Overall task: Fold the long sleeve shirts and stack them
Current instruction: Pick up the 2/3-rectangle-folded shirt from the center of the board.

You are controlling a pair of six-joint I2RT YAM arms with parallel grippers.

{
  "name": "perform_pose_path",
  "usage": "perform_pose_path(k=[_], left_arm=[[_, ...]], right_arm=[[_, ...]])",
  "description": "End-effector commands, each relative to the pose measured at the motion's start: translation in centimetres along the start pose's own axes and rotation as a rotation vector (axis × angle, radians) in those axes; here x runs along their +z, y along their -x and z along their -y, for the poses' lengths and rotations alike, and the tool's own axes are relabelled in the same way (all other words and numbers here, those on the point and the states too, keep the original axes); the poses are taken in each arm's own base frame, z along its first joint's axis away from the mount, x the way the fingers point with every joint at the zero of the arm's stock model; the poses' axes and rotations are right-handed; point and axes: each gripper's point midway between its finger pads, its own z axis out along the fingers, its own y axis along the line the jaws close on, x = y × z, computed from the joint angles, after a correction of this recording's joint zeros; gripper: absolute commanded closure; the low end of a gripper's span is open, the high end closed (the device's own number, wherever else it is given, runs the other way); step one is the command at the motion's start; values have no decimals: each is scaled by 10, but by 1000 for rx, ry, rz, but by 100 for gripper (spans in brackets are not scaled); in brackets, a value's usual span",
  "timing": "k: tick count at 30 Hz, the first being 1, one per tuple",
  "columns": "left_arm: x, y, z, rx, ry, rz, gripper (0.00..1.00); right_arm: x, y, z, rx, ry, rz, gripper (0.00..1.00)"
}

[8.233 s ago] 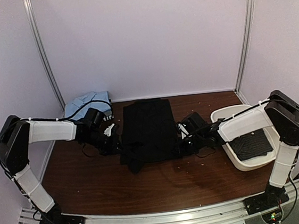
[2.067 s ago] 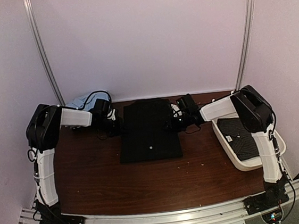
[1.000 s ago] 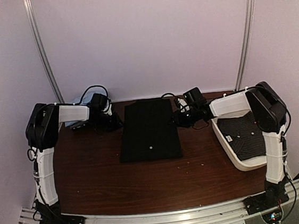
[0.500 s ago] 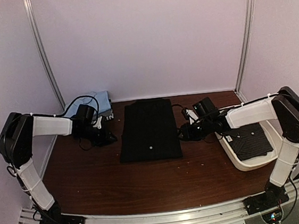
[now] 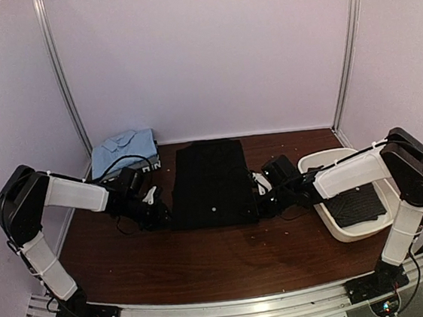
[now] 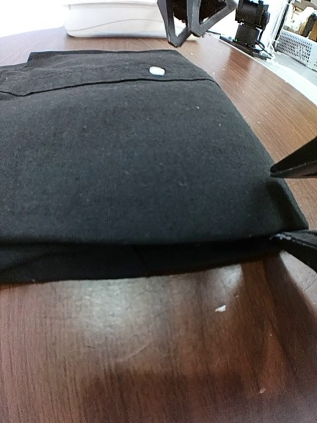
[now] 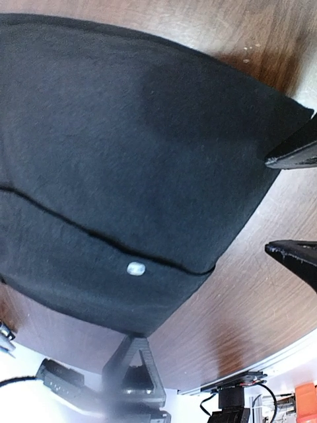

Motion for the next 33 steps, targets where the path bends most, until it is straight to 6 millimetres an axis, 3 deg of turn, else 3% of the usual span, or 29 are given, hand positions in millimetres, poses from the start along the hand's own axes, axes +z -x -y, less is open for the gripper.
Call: perform_pose_path(k=[1, 8, 21, 33], left_arm=[[5, -2, 2, 0, -23, 9, 73], [6, -20, -17, -18, 45, -31, 73], [-17, -29, -30, 10, 143, -1, 73], [-4, -24, -13, 33, 38, -4, 72]], right_arm=[[6, -17, 17, 35, -28, -16, 61], [1, -37, 31, 64, -56, -38, 62], [-26, -41, 48, 102, -130, 27, 62], [-8, -28, 45, 106, -97, 46, 65]])
